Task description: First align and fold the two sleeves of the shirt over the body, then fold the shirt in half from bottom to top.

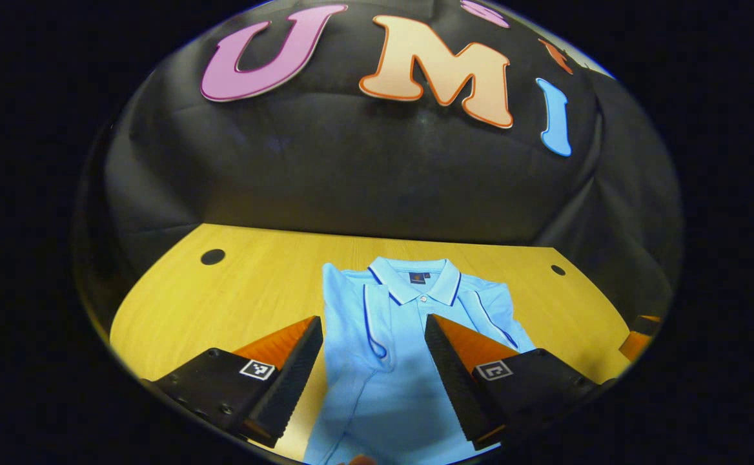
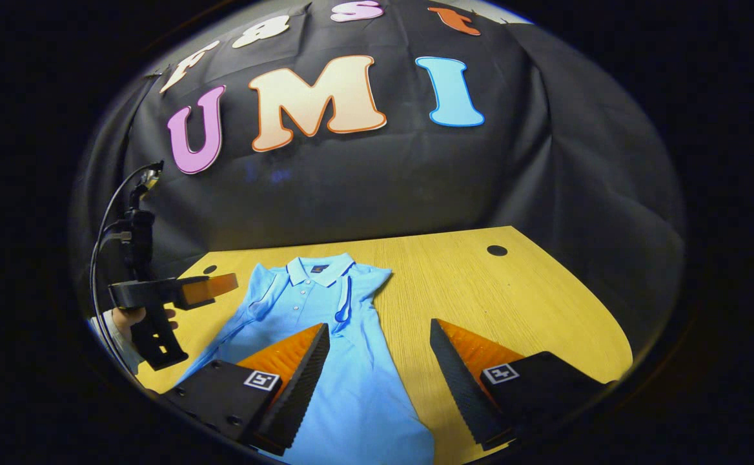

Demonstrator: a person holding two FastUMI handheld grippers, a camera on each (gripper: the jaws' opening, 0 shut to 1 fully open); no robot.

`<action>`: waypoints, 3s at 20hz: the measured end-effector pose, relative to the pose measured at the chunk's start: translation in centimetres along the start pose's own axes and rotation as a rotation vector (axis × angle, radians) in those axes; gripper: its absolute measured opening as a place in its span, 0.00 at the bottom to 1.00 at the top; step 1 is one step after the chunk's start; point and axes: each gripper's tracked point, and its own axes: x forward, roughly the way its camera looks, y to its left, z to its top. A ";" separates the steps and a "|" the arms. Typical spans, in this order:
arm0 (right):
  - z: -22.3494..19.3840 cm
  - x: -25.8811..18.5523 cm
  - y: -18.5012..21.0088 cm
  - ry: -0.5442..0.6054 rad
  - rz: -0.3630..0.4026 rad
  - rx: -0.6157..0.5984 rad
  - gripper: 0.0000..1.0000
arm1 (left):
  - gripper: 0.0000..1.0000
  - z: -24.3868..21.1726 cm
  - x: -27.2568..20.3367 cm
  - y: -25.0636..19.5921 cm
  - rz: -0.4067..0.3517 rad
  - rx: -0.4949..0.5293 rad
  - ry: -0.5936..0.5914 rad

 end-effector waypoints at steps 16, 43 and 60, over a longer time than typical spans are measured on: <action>-11.6 -12.4 -1.3 0.089 -0.010 -0.112 0.94 | 0.96 -13.3 -19.6 0.9 -0.031 0.085 0.090; -18.9 -12.7 2.8 0.316 0.092 -0.059 0.03 | 0.00 -21.6 -22.6 -1.5 -0.052 -0.025 0.285; -2.4 -1.7 5.4 0.090 0.100 0.017 0.02 | 0.00 -4.7 -11.6 1.2 -0.078 -0.128 0.111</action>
